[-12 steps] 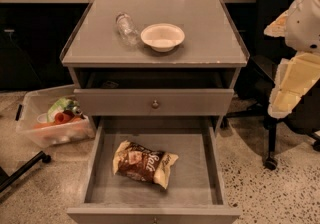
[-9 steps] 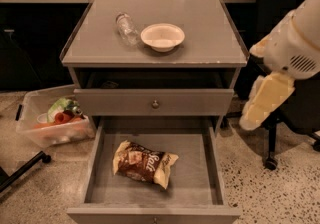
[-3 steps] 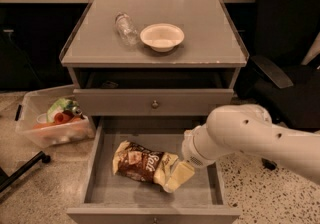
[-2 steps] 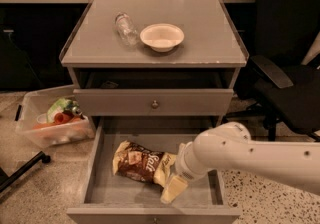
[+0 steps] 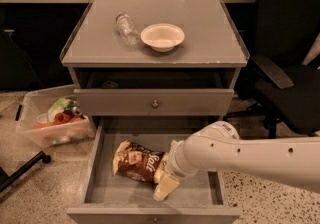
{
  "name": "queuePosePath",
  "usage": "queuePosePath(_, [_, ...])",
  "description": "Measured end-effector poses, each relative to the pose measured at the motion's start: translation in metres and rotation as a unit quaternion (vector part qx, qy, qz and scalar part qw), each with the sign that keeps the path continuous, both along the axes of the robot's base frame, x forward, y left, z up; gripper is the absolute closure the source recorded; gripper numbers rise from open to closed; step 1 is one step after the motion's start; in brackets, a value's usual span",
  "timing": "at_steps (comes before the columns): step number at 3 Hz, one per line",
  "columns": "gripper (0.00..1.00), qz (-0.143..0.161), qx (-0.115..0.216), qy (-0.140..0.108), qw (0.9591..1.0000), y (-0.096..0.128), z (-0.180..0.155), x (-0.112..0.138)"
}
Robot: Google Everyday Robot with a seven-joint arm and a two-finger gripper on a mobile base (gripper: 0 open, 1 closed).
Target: Pick brown chip bag from middle drawer and place on counter
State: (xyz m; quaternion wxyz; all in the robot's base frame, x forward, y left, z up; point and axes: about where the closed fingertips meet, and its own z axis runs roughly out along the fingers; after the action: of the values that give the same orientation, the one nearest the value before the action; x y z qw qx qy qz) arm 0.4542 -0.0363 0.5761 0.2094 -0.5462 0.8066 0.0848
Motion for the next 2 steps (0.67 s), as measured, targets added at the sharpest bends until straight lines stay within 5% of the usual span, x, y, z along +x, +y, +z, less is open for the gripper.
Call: queuePosePath(2, [0.0,0.007,0.048,-0.02,0.9986,0.043,-0.032,0.03])
